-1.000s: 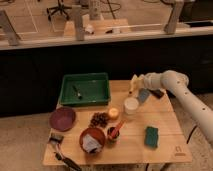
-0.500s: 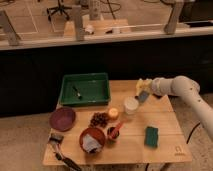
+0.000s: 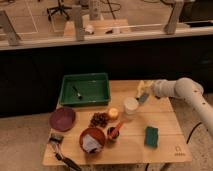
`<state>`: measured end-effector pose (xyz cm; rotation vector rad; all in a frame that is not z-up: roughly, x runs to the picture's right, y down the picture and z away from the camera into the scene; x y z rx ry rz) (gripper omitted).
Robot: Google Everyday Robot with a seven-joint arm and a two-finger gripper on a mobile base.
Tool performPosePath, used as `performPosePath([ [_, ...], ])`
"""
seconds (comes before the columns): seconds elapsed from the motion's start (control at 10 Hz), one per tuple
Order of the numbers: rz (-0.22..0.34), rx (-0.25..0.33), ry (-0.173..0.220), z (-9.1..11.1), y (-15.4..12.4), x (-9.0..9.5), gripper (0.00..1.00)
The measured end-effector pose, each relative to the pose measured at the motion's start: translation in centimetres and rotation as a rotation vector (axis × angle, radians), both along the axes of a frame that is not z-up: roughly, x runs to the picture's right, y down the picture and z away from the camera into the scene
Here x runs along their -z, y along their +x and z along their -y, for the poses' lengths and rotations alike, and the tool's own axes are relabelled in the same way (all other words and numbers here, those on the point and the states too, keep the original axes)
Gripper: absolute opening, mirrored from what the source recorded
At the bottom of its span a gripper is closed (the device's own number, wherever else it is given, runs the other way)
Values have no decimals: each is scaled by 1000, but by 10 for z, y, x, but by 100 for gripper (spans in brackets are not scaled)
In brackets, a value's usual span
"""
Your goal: Place banana in paper cup
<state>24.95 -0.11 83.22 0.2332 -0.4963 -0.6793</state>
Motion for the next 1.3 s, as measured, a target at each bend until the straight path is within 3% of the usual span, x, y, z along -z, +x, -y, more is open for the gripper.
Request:
performPosePath([
  [0.2,0,1,2,0,-1,0,0],
  [0.3,-8,8,25,1,-3,-1,0],
  [0.5,-24,33,108,3,-3,3,0],
  [0.7,-10,80,172,3,-6,7,0],
  [1.3,2,172,286,1,-24,14,0],
])
